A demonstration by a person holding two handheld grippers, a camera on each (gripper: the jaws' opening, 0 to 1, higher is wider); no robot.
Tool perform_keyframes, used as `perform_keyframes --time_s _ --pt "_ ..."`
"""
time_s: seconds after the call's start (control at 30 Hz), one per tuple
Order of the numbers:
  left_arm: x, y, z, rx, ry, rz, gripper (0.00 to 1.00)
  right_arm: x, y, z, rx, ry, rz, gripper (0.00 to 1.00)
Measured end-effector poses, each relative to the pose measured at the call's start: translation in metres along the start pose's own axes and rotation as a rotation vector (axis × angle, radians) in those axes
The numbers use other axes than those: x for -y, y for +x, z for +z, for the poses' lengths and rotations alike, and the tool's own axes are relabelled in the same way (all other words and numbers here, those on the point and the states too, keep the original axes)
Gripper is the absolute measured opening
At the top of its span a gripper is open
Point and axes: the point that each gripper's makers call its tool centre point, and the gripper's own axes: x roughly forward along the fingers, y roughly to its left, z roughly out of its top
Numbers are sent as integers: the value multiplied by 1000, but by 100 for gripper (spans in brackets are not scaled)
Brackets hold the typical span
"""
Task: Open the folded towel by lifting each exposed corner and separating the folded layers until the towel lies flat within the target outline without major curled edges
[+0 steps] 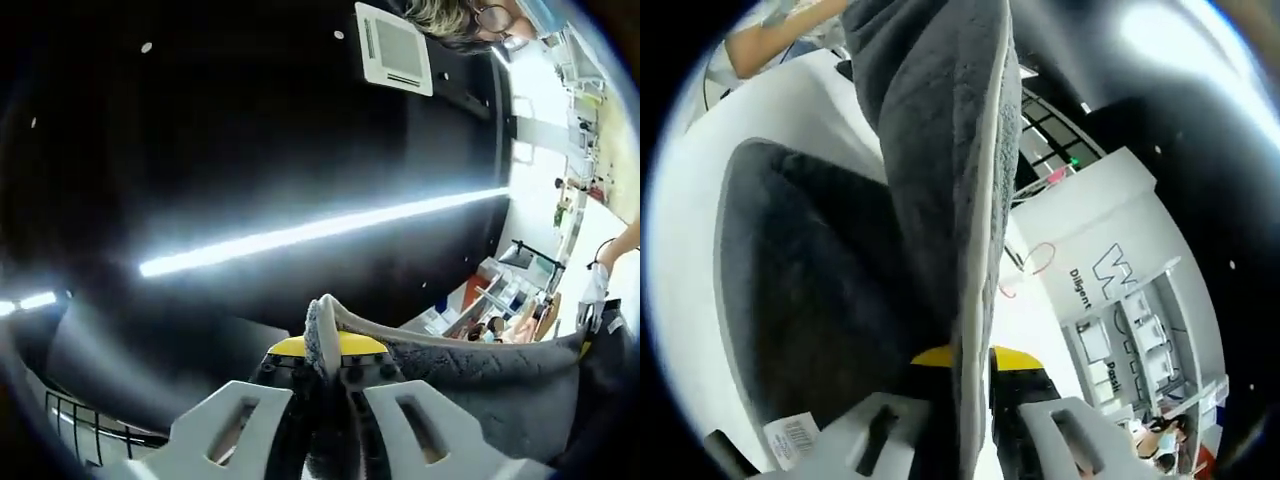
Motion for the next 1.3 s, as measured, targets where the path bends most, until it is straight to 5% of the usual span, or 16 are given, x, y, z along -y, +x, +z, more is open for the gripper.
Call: perform_keyframes --time_s 0.67,0.73,0.9,1.3 --pt "-33 -15 7 36 -2 109 3 24 -19 -19 -30 -20 -78 3" --pt "-34 -15 6 50 -86 99 3 25 -21 -20 -23 -13 -80 2" --pt "-41 -17 2 44 -54 126 3 33 -26 -33 -60 -13 -109 2" --pt "-53 -23 0 29 -46 151 3 47 -44 -33 -32 13 -161 4"
